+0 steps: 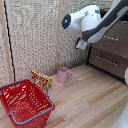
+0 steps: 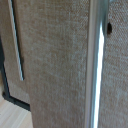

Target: Transport the gripper mindfully toward the orange-red bowl and clasp it to elevate with ease. Ensure your robot's arm aligns efficiently with the top drawer's opening. Carefully slide the orange-red bowl into the designated spot with precision. After confirmation, withdraw the gripper gently. Close the drawer smoothly by transitioning the gripper to its handle.

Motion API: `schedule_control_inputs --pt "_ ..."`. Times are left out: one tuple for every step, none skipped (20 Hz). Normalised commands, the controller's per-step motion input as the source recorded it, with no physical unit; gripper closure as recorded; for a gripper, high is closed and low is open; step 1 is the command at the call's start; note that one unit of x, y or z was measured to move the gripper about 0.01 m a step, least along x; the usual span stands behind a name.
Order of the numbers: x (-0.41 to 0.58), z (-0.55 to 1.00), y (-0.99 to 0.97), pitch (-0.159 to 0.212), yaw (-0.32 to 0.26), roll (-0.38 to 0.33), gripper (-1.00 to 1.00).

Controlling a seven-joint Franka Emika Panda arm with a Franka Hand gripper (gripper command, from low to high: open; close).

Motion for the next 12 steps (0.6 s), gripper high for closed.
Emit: schedule_control_inputs --pt "-0.163 0.23 -0.49 -0.003 0.009 0.032 -1.00" --pt "-0.149 0.22 -0.49 -0.002 0.001 0.032 -1.00" --pt "-0.057 0.19 -0.42 -0.004 0.000 0.045 -1.00" --pt "0.000 0.16 -0.35 0.000 -0.001 0.046 1.00" --pt "0.000 0.13 -0.31 0.020 -0.024 0.066 1.00" --pt "0.000 0.10 -0.17 0.054 -0.110 0.040 1.00" --pt "0.000 0.19 -0.17 0.079 -0.139 0.056 1.00" --pt "0.000 0.23 -0.11 0.096 -0.166 0.048 1.00" --pt "0.000 0.29 -0.09 0.099 -0.164 0.041 1.00" --pt "0.000 0.34 -0.15 0.097 -0.149 0.056 1.00" --pt "0.060 0.41 -0.19 0.108 -0.108 0.067 1.00" --pt "0.037 0.41 -0.25 0.118 -0.089 0.078 1.00"
